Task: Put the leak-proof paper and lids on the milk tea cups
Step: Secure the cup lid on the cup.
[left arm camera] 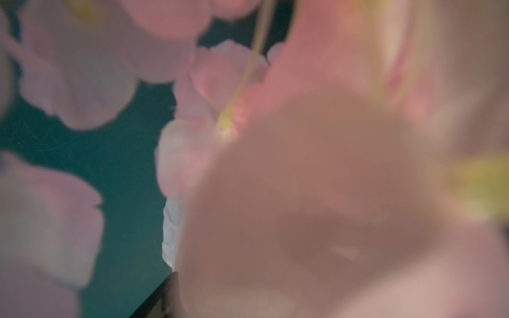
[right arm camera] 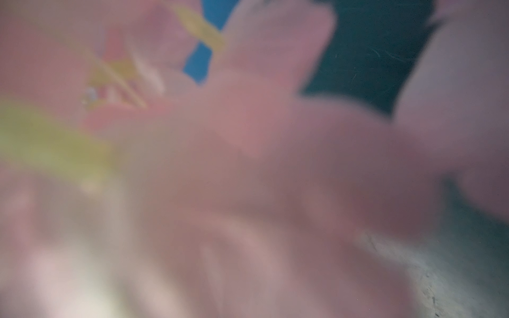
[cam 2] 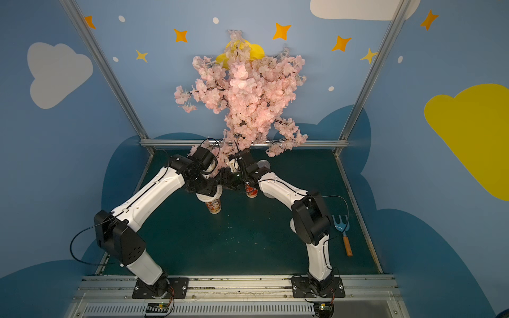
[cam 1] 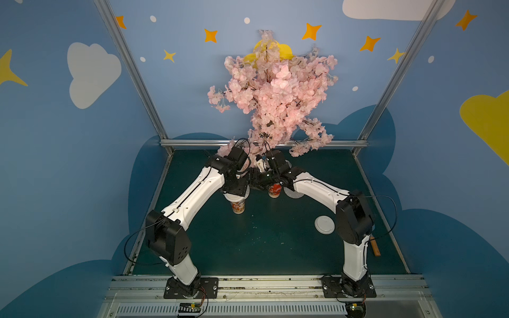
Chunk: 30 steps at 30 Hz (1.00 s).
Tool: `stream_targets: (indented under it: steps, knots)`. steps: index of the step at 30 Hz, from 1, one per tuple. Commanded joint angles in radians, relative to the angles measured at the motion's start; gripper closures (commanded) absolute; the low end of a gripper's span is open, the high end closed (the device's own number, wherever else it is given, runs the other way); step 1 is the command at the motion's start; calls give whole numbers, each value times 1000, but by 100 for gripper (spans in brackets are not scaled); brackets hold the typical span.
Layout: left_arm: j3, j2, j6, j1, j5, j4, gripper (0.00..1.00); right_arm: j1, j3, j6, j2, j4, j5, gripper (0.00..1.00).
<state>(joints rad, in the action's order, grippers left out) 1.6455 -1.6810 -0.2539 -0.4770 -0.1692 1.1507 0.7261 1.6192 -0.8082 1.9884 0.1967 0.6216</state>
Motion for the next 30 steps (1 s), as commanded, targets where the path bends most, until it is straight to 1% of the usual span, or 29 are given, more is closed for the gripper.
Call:
stream_targets:
  steps: [1,6,9,11,13,19,26,30]
  knots:
    - [-7,-5,-6,-7,32,-31,24,27,21,1,27,-31,78,32]
    - [-6,-6,-5,-7,33,-34,24,29,31,9,41,-20,94,29]
    - [-4,-6,-5,-8,33,-34,24,29,39,16,46,-4,94,30]
    - [-3,-8,-5,-7,34,-34,24,29,38,17,46,-2,91,33]
    - [-3,-8,-5,-7,34,-33,24,27,34,18,43,-3,87,40]
    - [3,-8,-2,-6,33,-32,22,27,31,12,41,-20,95,48]
    - [8,-8,2,-7,28,-31,19,26,31,7,36,-28,98,48]
    - [11,-9,1,-7,23,-31,17,26,28,4,34,-32,98,47]
